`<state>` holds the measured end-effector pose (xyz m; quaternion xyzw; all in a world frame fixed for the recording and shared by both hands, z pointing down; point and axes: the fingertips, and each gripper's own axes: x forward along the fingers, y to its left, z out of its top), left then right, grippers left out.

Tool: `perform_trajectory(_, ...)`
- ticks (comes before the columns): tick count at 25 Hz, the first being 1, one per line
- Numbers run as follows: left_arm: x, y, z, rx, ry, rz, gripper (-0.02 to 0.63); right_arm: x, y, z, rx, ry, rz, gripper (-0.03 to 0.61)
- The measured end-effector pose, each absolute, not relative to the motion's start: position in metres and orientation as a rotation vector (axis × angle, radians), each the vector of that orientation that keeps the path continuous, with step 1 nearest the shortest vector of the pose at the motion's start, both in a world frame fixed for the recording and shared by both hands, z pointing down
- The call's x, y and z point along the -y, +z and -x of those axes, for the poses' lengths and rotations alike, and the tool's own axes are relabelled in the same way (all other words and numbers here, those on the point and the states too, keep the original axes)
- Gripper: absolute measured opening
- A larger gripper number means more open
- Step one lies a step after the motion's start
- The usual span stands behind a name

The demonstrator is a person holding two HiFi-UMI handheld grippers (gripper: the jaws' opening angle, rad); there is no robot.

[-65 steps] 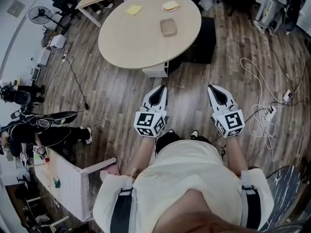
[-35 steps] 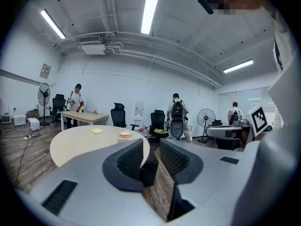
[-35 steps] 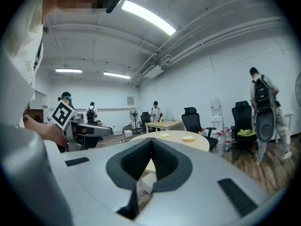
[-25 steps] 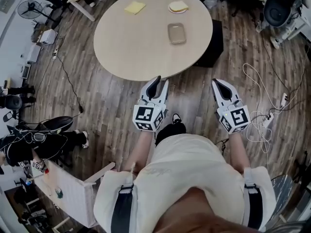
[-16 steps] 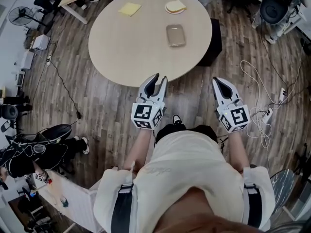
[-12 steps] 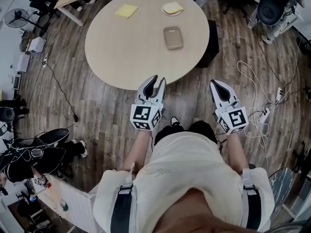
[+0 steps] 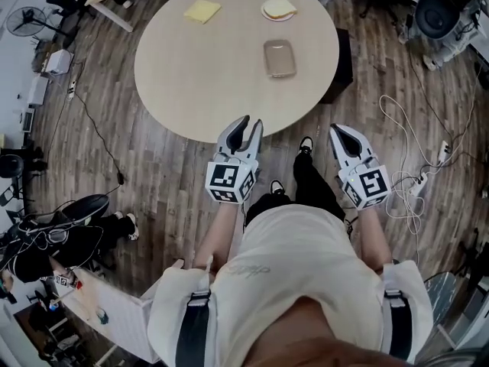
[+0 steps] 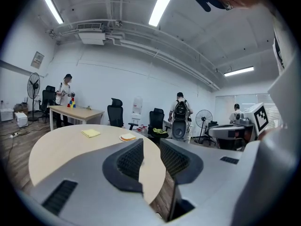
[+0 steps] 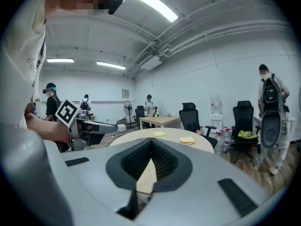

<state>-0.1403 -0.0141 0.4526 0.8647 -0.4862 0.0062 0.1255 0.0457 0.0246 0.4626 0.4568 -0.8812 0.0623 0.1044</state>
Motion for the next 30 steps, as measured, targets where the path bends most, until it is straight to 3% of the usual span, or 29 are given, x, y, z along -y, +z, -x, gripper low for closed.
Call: perform_trajectory(30, 0.233, 0.433, 0.108, 1.621, 0.114, -2.412, 0.12, 0.236, 0.458, -0.069, 2.798, 0.172, -1.114, 0.006)
